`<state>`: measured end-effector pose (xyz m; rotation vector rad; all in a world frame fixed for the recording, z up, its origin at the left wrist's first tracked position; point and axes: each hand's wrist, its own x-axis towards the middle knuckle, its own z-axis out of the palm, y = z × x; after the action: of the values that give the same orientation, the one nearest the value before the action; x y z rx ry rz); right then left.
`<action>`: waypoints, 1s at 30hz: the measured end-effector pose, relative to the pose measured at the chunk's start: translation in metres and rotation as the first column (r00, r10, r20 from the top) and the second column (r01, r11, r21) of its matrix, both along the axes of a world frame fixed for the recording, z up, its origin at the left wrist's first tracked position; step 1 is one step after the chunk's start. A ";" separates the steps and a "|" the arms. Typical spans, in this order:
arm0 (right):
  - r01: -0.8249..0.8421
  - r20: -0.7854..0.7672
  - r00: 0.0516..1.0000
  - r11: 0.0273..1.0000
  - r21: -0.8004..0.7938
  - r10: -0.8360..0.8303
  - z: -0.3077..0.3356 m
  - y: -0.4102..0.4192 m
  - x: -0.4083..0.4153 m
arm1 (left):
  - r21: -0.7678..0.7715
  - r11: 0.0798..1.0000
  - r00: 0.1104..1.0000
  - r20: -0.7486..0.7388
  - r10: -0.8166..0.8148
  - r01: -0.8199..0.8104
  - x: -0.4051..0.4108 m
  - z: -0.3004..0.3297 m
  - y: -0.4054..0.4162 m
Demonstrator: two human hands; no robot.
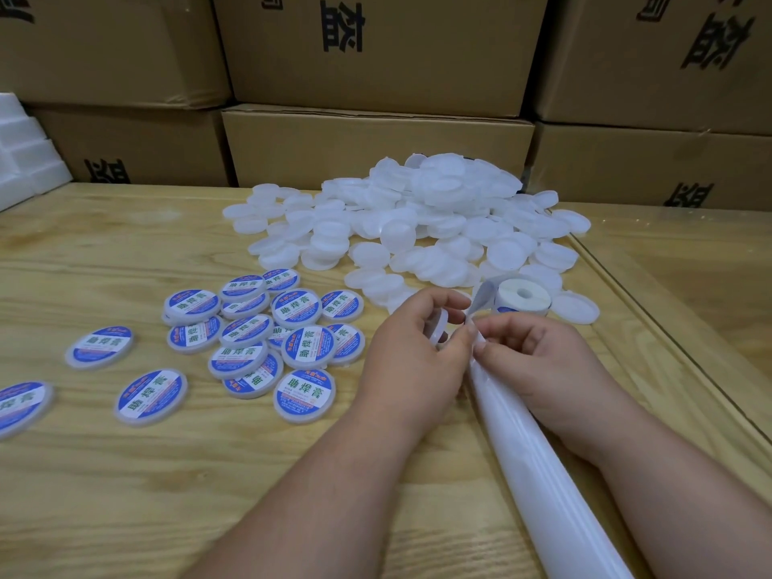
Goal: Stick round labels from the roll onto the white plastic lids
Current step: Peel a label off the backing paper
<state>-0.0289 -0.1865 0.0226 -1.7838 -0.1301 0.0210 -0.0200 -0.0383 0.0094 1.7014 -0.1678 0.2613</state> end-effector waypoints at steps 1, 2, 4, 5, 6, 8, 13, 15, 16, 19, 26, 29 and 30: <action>0.009 -0.003 1.000 1.000 -0.003 -0.009 0.000 0.000 0.000 | 0.007 1.000 1.000 -0.002 0.000 0.000 0.000 0.000 0.000; 0.015 -0.008 1.000 1.000 -0.002 -0.015 -0.001 0.000 0.000 | 0.019 1.000 1.000 -0.004 0.000 0.000 0.000 0.001 0.000; 0.020 -0.020 1.000 1.000 0.020 -0.020 0.000 0.000 0.001 | 0.054 0.999 1.000 -0.001 0.004 -0.004 -0.001 0.001 0.000; 0.024 -0.027 0.999 0.999 0.029 -0.023 0.000 0.000 0.001 | 0.061 0.998 1.000 -0.004 0.009 -0.009 -0.001 0.001 0.000; 0.031 -0.033 0.999 0.999 0.033 -0.029 0.000 0.000 0.001 | 0.059 0.998 1.000 -0.014 0.017 -0.016 -0.001 0.001 0.000; 0.050 -0.030 0.998 0.998 0.039 -0.049 -0.001 0.000 0.003 | 0.051 0.998 0.999 -0.028 0.036 -0.035 -0.001 0.001 0.000; 0.008 -0.021 1.000 0.997 0.074 -0.006 -0.002 0.000 0.002 | 0.009 1.000 1.000 -0.030 0.009 -0.009 -0.003 0.004 -0.001; -0.007 -0.025 1.000 0.995 0.095 0.010 -0.002 -0.001 0.002 | 0.016 1.000 1.000 -0.028 -0.003 0.004 -0.004 0.004 -0.001; -0.010 -0.027 1.000 0.995 0.100 0.012 -0.002 -0.001 0.003 | 0.017 1.000 1.000 -0.026 -0.003 0.003 -0.003 0.004 -0.001; -0.019 -0.024 0.999 0.995 0.098 0.021 -0.002 -0.001 0.002 | 0.017 1.000 1.000 -0.023 0.015 -0.015 -0.003 0.004 -0.001; 0.040 0.009 0.999 0.994 0.100 -0.041 -0.006 0.001 0.005 | 0.046 0.997 0.998 -0.022 0.061 -0.060 -0.002 0.002 -0.002; 0.068 0.018 0.997 0.990 0.121 -0.070 -0.004 0.001 0.003 | 0.041 0.991 0.991 -0.029 0.130 -0.128 -0.001 0.001 -0.001; 0.080 0.019 0.996 0.989 0.128 -0.083 -0.004 0.001 0.003 | 0.030 0.988 0.988 -0.033 0.150 -0.149 0.000 0.001 -0.001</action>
<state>-0.0260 -0.1858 0.0191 -1.6611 -0.0742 -0.0661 -0.0200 -0.0390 0.0101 1.7474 -0.0175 0.3410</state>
